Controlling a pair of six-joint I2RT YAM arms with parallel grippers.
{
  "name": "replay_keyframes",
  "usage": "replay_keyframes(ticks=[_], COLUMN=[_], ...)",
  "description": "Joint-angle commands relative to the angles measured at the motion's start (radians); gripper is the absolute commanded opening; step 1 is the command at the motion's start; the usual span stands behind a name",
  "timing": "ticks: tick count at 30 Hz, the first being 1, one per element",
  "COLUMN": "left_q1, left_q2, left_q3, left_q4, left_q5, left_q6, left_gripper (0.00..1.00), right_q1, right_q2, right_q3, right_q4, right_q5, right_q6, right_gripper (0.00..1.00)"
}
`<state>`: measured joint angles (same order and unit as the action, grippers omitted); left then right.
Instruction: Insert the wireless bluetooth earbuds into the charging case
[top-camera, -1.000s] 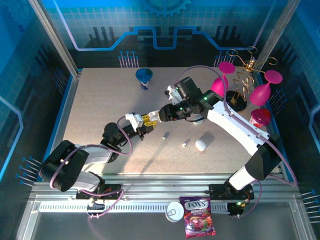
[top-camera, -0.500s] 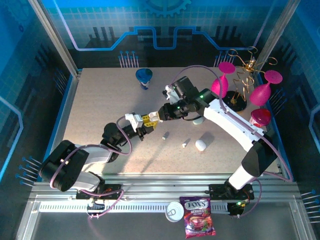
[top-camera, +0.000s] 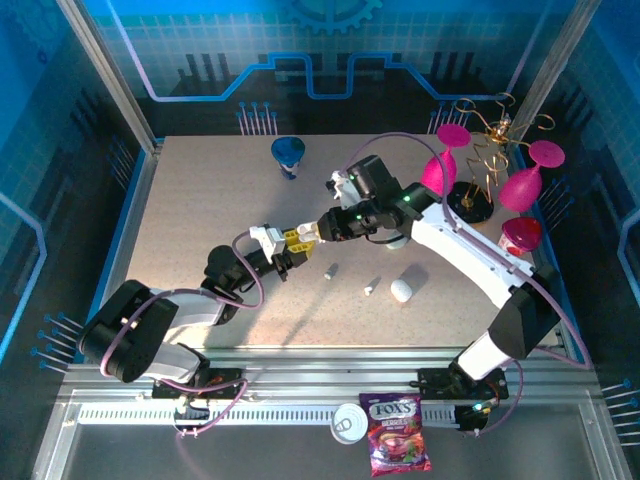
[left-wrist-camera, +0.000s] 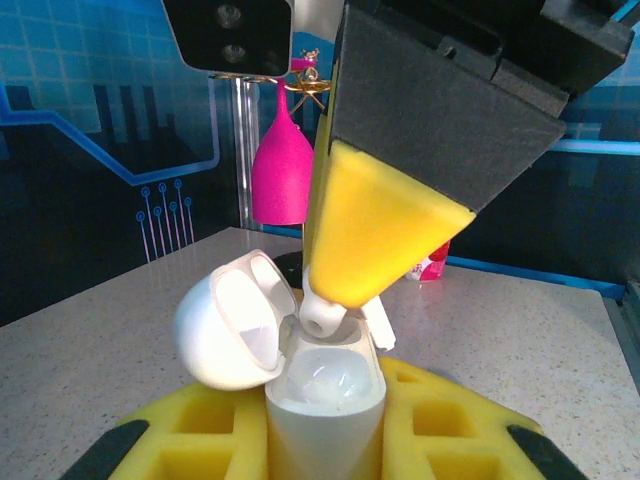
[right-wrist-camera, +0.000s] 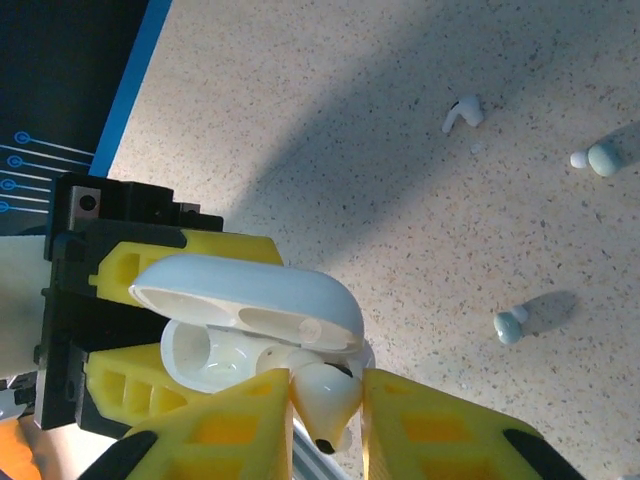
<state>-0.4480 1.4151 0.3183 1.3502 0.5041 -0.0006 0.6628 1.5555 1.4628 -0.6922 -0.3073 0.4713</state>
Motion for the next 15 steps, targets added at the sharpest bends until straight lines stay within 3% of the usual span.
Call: replay_keyframes(ticks=[1, 10, 15], left_q1=[-0.001, 0.007, 0.020], left_q2=[0.010, -0.001, -0.022], left_q3=[0.025, 0.022, 0.020], left_q4=[0.050, 0.050, 0.045], left_q5=[0.010, 0.028, 0.042], left_q6=[-0.031, -0.083, -0.133], left_gripper=[0.00, 0.00, 0.00], right_q1=[0.011, 0.013, 0.012], right_q2=[-0.054, -0.099, -0.095], right_q3=[-0.039, -0.109, -0.113], right_q4=[0.115, 0.247, 0.226], right_q5=[-0.027, -0.047, -0.031], right_q6=[-0.015, -0.041, -0.087], right_gripper=[0.21, 0.20, 0.20])
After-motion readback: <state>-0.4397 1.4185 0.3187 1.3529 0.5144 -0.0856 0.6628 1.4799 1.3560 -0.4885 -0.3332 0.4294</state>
